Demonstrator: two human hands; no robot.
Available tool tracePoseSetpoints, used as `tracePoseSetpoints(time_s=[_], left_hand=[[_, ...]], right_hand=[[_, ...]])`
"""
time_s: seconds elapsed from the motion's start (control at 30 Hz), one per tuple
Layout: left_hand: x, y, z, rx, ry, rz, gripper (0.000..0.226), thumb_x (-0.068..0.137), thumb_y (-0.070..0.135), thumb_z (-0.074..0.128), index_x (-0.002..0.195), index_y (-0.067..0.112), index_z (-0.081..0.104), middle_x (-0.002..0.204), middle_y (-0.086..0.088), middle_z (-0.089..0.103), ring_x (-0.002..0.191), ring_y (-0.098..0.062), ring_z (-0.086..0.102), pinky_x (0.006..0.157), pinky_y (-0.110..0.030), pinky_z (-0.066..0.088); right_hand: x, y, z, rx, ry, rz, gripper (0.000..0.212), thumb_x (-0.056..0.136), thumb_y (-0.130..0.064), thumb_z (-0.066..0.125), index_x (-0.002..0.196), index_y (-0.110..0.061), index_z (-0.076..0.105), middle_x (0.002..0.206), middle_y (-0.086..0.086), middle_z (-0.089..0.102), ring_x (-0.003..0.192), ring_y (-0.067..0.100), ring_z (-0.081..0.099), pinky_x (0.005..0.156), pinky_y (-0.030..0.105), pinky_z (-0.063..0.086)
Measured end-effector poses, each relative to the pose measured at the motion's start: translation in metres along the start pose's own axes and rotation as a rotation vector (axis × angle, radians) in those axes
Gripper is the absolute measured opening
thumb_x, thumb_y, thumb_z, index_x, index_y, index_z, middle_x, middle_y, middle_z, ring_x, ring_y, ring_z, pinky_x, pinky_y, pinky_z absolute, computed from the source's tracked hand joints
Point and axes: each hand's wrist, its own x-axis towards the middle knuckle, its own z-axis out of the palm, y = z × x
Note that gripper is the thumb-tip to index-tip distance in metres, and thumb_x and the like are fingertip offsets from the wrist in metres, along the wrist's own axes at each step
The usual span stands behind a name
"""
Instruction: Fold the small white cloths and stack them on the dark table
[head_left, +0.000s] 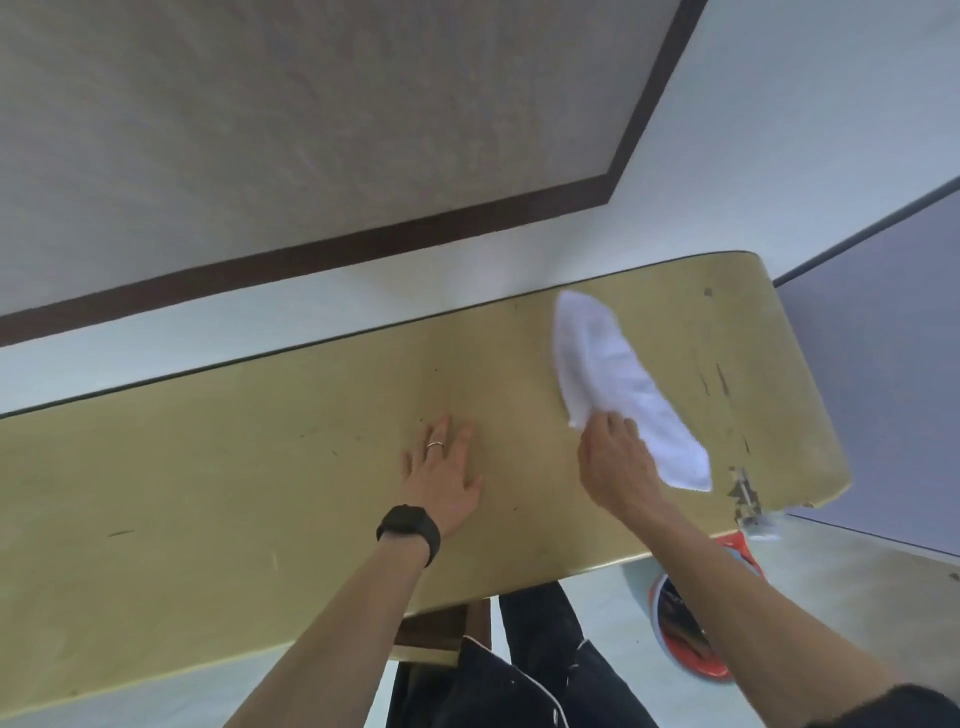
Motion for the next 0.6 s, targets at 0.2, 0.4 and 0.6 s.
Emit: tracePoseSetpoints(time_s=[0.2,0.4,0.6], left_hand=[[-0.041,0.012,-0.041,-0.011,0.338,0.492,0.043,0.090,0.035,0.063,0.133,0.036,0.057,0.144,-0.001,0.051,0.133,-0.023,0.045,0.108,-0.042,0.036],[-0.099,-0.037,-0.072,-0.024,0.596,0.528,0.029,0.094,0.038,0.044,0.093,0.026,0.071,0.076,0.012,0.070,0.074,-0.012,0.064,0.074,-0.025,0.050],[-0.137,-0.129,-0.087,0.110,0.648,0.470,0.036,0.095,0.037,0.041,0.089,0.022,0.073,0.078,0.007,0.070,0.074,-0.017,0.064,0.070,-0.027,0.051]], right_hand=[[-0.069,-0.071,-0.039,0.182,-0.051,-0.316,0.022,0.092,-0.002,0.037,0.082,-0.021,0.035,0.076,-0.006,0.042,0.072,0.018,0.035,0.062,0.030,0.026],[-0.106,-0.118,-0.080,0.239,0.109,-0.408,0.011,0.102,-0.014,0.041,0.097,-0.020,0.048,0.088,-0.010,0.054,0.081,0.015,0.045,0.066,0.035,0.045],[-0.126,-0.146,-0.085,0.107,0.229,-0.556,0.022,0.097,-0.003,0.055,0.115,-0.013,0.062,0.095,-0.005,0.062,0.083,0.021,0.053,0.072,0.033,0.050]])
